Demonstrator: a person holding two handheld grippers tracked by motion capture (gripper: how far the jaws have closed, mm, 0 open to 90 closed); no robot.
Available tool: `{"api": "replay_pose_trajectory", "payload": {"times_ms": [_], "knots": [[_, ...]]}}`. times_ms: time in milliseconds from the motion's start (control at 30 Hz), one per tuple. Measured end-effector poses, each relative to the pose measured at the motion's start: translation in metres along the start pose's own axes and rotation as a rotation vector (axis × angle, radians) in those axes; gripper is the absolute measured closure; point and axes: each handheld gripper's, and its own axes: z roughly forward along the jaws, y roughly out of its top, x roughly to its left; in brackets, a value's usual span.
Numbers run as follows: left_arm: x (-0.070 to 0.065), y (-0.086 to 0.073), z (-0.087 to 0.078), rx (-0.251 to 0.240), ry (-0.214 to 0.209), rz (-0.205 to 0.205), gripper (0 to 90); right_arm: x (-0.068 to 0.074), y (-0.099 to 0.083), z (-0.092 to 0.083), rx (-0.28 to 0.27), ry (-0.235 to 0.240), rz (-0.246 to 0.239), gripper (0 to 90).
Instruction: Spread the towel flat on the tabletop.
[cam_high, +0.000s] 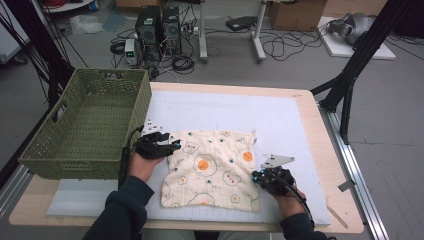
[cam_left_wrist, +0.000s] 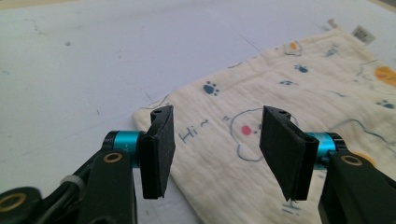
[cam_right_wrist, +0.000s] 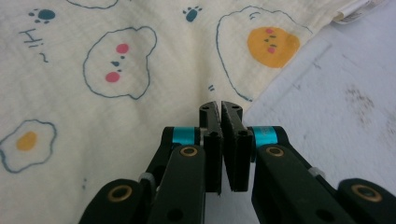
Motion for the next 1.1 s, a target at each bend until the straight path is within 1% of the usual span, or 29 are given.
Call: {"api": "replay_pose_trajectory", "payload": {"times_ms": [33,67,100,133,167,200,233,267,367,400,433,467,500,567,600,633,667,700,733,767,800,833,867,900,933,967,1000,1067,1100], "knots": [[0.001,0.001,0.004,0.008,0.003,-0.001,45.2,-0.002,-0.001,-0.004,-0.015,0.002,0.011,85.2],[0.002,0.002,0.008,0.014,0.008,-0.002,44.7,-0.006,-0.001,-0.006,-0.043,0.013,0.020,77.6],[0.003,0.003,0.012,0.008,0.021,0.000,44.3,-0.009,0.000,-0.008,-0.073,0.000,0.042,64.9],[0.005,0.002,0.017,-0.002,0.040,0.000,44.2,-0.015,0.002,-0.010,-0.108,-0.022,0.067,60.1],[0.006,0.002,0.020,0.001,0.048,0.000,44.2,-0.022,0.005,-0.010,-0.138,-0.035,0.090,55.5],[0.009,0.001,0.024,0.025,0.062,0.005,43.9,-0.027,0.007,-0.009,-0.152,-0.050,0.104,53.9],[0.011,0.001,0.027,0.034,0.072,0.007,43.7,-0.032,0.009,-0.008,-0.163,-0.058,0.122,52.6],[0.014,0.001,0.030,0.035,0.082,-0.007,43.6,-0.037,0.010,-0.006,-0.166,-0.066,0.131,51.8],[0.019,0.004,0.036,0.048,0.113,-0.016,40.8,-0.051,0.015,0.001,-0.167,-0.100,0.150,46.5],[0.020,0.006,0.037,0.059,0.121,-0.012,40.6,-0.055,0.016,0.002,-0.168,-0.112,0.164,44.3],[0.020,0.006,0.039,0.051,0.129,-0.009,40.2,-0.058,0.017,0.004,-0.174,-0.120,0.174,43.8],[0.021,0.006,0.041,0.061,0.133,-0.009,40.3,-0.061,0.018,0.006,-0.177,-0.121,0.186,42.3],[0.022,0.003,0.043,0.096,0.137,0.001,40.3,-0.063,0.019,0.008,-0.176,-0.128,0.190,40.8],[0.023,0.000,0.046,0.123,0.137,0.004,41.1,-0.067,0.023,0.012,-0.176,-0.138,0.191,39.7],[0.022,0.000,0.046,0.117,0.142,0.001,41.3,-0.069,0.025,0.013,-0.183,-0.139,0.192,38.7],[0.022,0.001,0.045,0.119,0.137,0.008,42.8,-0.070,0.028,0.015,-0.182,-0.143,0.194,38.5],[0.021,0.001,0.045,0.128,0.133,0.024,46.6,-0.072,0.030,0.018,-0.190,-0.144,0.183,39.5],[0.020,0.001,0.045,0.129,0.131,0.038,48.0,-0.073,0.032,0.020,-0.188,-0.139,0.191,40.3],[0.020,0.001,0.045,0.129,0.119,0.048,51.6,-0.074,0.034,0.023,-0.192,-0.132,0.192,41.1],[0.019,0.001,0.045,0.127,0.105,0.067,57.2,-0.076,0.036,0.026,-0.188,-0.122,0.191,41.6],[0.017,0.001,0.045,0.126,0.091,0.089,66.3,-0.077,0.039,0.030,-0.186,-0.116,0.184,42.0],[0.015,0.001,0.045,0.123,0.077,0.104,73.0,-0.078,0.042,0.034,-0.180,-0.110,0.188,42.1],[0.014,0.001,0.046,0.126,0.072,0.118,79.6,-0.078,0.046,0.038,-0.175,-0.102,0.183,42.2],[0.014,0.001,0.046,0.121,0.073,0.119,83.2,-0.079,0.049,0.043,-0.163,-0.100,0.179,42.5],[0.014,0.001,0.047,0.115,0.072,0.109,85.2,-0.079,0.054,0.050,-0.157,-0.093,0.174,43.0],[0.016,0.001,0.047,0.116,0.076,0.110,86.0,-0.080,0.057,0.055,-0.144,-0.091,0.168,43.2],[0.016,0.001,0.047,0.107,0.085,0.095,86.3,-0.081,0.060,0.059,-0.132,-0.093,0.165,43.4],[0.019,0.001,0.047,0.096,0.097,0.084,86.7,-0.081,0.066,0.069,-0.120,-0.094,0.166,45.0],[0.020,0.001,0.047,0.093,0.098,0.072,86.7,-0.080,0.068,0.074,-0.091,-0.096,0.162,49.6]]}}
